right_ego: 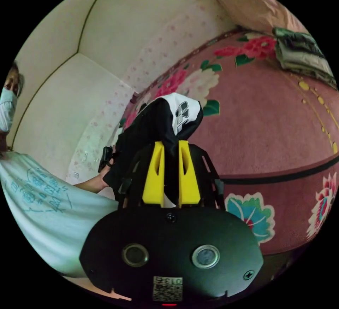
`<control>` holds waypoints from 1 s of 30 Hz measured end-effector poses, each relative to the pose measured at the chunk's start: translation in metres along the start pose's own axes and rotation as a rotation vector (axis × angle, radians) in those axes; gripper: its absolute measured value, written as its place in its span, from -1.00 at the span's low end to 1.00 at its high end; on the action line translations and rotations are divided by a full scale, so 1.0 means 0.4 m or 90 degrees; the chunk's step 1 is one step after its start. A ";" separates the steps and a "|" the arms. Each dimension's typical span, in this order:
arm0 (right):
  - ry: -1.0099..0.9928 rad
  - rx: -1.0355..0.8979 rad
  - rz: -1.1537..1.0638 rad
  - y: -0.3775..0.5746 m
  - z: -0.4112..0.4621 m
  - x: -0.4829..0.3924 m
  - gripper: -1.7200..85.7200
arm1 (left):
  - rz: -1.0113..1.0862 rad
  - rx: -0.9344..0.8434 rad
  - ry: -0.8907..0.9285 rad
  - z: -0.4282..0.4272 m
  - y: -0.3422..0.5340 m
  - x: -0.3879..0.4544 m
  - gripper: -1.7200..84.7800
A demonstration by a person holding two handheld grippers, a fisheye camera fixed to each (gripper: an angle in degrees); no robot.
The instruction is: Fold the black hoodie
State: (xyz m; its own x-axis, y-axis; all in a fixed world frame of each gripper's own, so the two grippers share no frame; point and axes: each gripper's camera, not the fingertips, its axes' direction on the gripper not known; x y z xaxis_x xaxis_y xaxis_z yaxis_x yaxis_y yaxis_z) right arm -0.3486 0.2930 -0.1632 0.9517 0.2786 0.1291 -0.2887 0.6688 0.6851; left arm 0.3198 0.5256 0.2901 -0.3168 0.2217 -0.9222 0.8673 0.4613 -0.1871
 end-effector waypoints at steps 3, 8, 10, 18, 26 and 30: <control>0.032 0.070 -0.037 -0.054 -0.155 0.001 -0.80 | 0.087 -0.012 0.013 0.071 -0.122 0.107 -0.75; 0.084 0.186 -0.085 -0.161 -0.462 0.109 -0.80 | 0.201 -0.049 0.084 0.316 -0.358 0.271 -0.75; 0.114 0.206 -0.090 -0.205 -0.559 0.176 -0.80 | 0.223 -0.073 0.092 0.431 -0.443 0.324 -0.74; 0.186 0.268 -0.093 -0.550 -0.962 0.601 -0.80 | 0.263 -0.136 0.126 0.989 -0.859 0.529 -0.74; 0.235 0.254 -0.004 -0.956 -1.126 1.072 -0.80 | 0.199 -0.201 0.074 1.457 -1.210 0.553 -0.72; 0.279 0.182 0.061 -1.052 -1.043 1.290 -0.79 | 0.125 -0.243 -0.006 1.607 -1.266 0.441 -0.71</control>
State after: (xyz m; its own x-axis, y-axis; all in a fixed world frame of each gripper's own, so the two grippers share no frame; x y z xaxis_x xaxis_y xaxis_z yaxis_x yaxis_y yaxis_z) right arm 0.2205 0.4430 -0.6840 0.7720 0.6319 -0.0684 -0.2748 0.4288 0.8606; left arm 0.0717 -0.2211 0.0045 -0.1544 0.3297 -0.9314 0.7059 0.6964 0.1295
